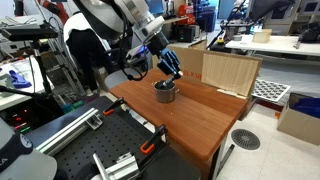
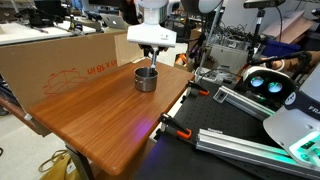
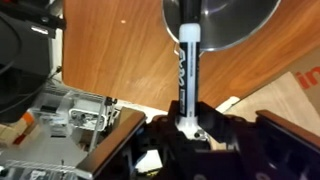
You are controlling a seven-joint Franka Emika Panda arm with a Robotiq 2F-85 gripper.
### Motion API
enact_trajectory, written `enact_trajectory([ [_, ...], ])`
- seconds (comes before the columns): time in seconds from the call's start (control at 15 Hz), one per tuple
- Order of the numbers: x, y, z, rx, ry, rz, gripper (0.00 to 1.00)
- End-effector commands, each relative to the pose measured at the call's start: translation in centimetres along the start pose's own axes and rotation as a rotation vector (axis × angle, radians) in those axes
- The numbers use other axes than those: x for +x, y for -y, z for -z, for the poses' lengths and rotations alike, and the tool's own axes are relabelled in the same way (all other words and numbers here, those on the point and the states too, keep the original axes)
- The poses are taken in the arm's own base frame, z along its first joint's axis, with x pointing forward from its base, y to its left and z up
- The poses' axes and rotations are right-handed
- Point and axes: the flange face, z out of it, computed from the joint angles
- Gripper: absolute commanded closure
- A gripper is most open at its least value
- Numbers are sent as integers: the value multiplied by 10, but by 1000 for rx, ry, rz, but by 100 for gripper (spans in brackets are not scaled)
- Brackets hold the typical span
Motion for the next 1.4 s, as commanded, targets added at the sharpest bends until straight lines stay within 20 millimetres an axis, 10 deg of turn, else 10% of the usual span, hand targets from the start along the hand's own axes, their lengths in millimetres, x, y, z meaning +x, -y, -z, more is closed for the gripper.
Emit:
enact_trajectory([
  [0.0,-10,12,-9,-26,-39,12,94],
  [0.33,-20,23,-19,-54,-55,26,94],
  [0.4,-20,24,-21,-69,-54,26,50],
  [0.93,-19,27,-25,-81,-48,37,1],
  [1.33,-11,14,-3,-10,62,76,0],
])
